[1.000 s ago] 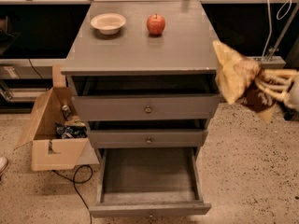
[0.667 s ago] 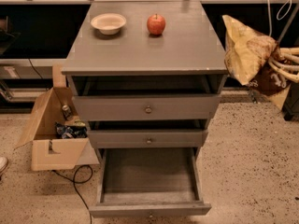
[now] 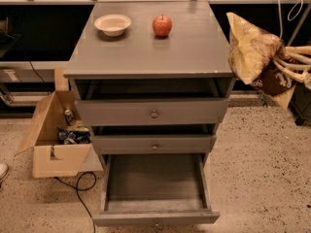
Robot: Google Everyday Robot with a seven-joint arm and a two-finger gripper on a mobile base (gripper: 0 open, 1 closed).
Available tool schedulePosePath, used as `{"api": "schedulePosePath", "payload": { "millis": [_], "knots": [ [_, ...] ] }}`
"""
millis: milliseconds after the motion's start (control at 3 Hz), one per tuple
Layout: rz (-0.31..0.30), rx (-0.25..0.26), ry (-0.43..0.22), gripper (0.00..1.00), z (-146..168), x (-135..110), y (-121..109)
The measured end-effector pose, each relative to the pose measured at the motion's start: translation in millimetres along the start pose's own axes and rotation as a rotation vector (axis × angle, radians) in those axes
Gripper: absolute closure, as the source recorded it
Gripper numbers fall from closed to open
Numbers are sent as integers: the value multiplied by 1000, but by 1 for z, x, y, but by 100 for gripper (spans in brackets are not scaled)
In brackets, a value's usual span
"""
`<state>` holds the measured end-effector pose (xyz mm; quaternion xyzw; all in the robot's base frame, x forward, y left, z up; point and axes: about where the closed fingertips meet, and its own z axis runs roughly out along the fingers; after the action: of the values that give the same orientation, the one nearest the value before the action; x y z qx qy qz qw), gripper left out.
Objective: Pick brown chip bag from bottom drawer and place on counter
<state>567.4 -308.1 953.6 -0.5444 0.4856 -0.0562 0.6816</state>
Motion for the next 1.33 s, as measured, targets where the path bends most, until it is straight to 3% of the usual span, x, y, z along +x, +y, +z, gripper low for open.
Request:
{"api": "schedulePosePath", "payload": {
  "millis": [333,667,1333],
  "knots": [
    [-35,5,3,100,28,-6,-13],
    [-84,-54,8,100,101,-10,-15],
    [-105,-125,42,100,188,3,-16]
  ]
}}
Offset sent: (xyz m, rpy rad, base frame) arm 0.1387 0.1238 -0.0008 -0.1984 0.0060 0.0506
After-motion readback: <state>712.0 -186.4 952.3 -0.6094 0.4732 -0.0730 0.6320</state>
